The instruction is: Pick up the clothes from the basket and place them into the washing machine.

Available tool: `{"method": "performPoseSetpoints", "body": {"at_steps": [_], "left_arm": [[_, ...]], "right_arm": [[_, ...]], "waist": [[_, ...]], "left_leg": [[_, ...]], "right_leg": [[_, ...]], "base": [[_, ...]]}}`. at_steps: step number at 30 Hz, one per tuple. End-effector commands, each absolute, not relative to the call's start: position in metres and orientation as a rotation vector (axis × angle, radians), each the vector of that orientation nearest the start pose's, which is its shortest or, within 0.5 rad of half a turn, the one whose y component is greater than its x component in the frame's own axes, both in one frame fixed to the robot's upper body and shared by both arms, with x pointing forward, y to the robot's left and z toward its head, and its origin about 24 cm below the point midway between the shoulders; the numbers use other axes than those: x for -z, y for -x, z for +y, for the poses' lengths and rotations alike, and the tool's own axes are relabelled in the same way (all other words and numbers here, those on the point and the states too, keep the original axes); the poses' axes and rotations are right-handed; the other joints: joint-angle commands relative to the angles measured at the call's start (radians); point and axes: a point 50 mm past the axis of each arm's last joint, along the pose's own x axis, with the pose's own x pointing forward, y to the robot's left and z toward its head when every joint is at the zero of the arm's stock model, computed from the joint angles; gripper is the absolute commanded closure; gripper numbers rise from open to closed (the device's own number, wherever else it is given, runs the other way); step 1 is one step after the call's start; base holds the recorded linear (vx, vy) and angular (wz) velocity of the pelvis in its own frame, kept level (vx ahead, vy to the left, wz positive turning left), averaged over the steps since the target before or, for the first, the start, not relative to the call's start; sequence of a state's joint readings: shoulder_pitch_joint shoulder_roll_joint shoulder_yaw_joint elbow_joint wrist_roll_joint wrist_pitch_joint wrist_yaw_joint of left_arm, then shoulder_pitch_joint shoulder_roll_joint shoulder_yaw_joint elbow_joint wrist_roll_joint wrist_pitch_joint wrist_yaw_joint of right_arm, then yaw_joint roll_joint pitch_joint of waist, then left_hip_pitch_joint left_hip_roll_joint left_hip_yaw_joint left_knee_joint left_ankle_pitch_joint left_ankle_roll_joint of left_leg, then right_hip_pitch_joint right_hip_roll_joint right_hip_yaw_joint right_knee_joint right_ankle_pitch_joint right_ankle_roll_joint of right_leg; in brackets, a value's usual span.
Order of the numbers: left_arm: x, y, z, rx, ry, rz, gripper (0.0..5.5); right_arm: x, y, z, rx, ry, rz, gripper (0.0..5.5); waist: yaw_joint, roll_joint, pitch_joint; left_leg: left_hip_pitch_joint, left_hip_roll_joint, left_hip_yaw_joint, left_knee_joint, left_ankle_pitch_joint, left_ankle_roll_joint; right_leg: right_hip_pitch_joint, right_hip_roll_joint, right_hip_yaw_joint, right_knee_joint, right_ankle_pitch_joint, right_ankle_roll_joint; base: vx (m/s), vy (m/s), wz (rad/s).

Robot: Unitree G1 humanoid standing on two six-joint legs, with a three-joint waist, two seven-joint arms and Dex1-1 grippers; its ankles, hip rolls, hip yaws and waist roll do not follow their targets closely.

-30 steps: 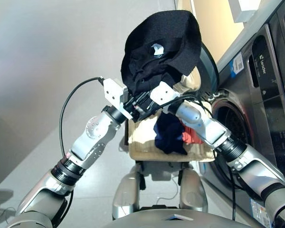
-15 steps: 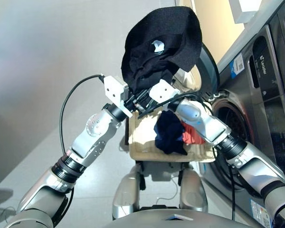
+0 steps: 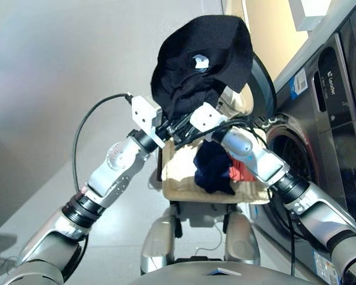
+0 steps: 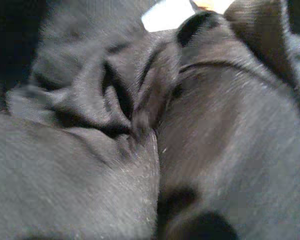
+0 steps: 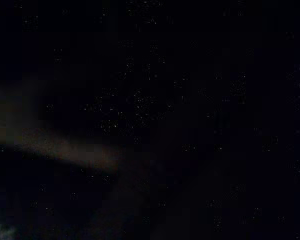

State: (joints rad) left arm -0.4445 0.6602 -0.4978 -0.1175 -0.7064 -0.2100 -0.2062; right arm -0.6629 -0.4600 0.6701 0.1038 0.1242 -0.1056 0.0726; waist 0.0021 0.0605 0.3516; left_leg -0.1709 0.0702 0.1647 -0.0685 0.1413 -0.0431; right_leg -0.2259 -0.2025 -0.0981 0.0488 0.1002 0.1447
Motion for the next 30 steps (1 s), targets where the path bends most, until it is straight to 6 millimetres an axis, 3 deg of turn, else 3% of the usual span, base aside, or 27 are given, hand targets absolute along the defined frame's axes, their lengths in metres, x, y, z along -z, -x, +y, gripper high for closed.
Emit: {"method": "performPoseSetpoints", "body": {"at_steps": [1, 9, 15, 23, 30], "left_arm": [[-0.187, -0.260, 0.086, 0.980, -0.024, -0.553, 0.00], [-0.180, -0.259, 0.090, 0.953, 0.011, -0.545, 0.00], [-0.176, -0.259, 0.090, 0.947, 0.041, -0.542, 0.00], [-0.171, -0.262, 0.100, 0.840, 0.098, -0.554, 0.00], [-0.170, -0.263, 0.112, 0.638, 0.209, -0.625, 0.00]], "right_arm": [[-0.195, -0.292, -0.031, -0.748, 0.398, -0.693, 5.50], [-0.188, -0.296, -0.042, -0.661, 0.397, -0.699, 5.50], [-0.173, -0.299, -0.057, -0.604, 0.349, -0.640, 5.50], [-0.137, -0.301, -0.085, -0.472, 0.378, -0.524, 5.50], [-0.084, -0.296, -0.116, -0.325, 0.342, -0.327, 5.50]], "waist": [[0.020, -0.051, -0.042], [0.025, -0.048, -0.054], [0.025, -0.052, -0.067], [0.028, -0.065, -0.073], [0.020, -0.071, -0.075]], "left_leg": [[0.078, -0.003, 0.011, -0.019, -0.057, -0.054], [0.089, -0.007, 0.011, -0.019, -0.062, -0.050], [0.111, -0.005, 0.010, -0.017, -0.069, -0.049], [0.151, 0.001, 0.006, -0.005, -0.085, -0.045], [0.166, 0.008, 0.007, 0.012, -0.099, -0.044]], "right_leg": [[0.007, -0.053, 0.031, -0.021, 0.047, 0.060], [0.020, -0.057, 0.029, -0.024, 0.046, 0.062], [0.043, -0.058, 0.024, -0.017, 0.037, 0.063], [0.082, -0.054, 0.015, 0.009, 0.007, 0.058], [0.098, -0.051, 0.009, 0.011, -0.005, 0.055]], "base": [[0.000, 0.000, 0.000], [0.000, 0.000, 0.000], [0.000, 0.000, 0.000], [0.000, 0.000, 0.000], [0.000, 0.000, 0.000]]}}
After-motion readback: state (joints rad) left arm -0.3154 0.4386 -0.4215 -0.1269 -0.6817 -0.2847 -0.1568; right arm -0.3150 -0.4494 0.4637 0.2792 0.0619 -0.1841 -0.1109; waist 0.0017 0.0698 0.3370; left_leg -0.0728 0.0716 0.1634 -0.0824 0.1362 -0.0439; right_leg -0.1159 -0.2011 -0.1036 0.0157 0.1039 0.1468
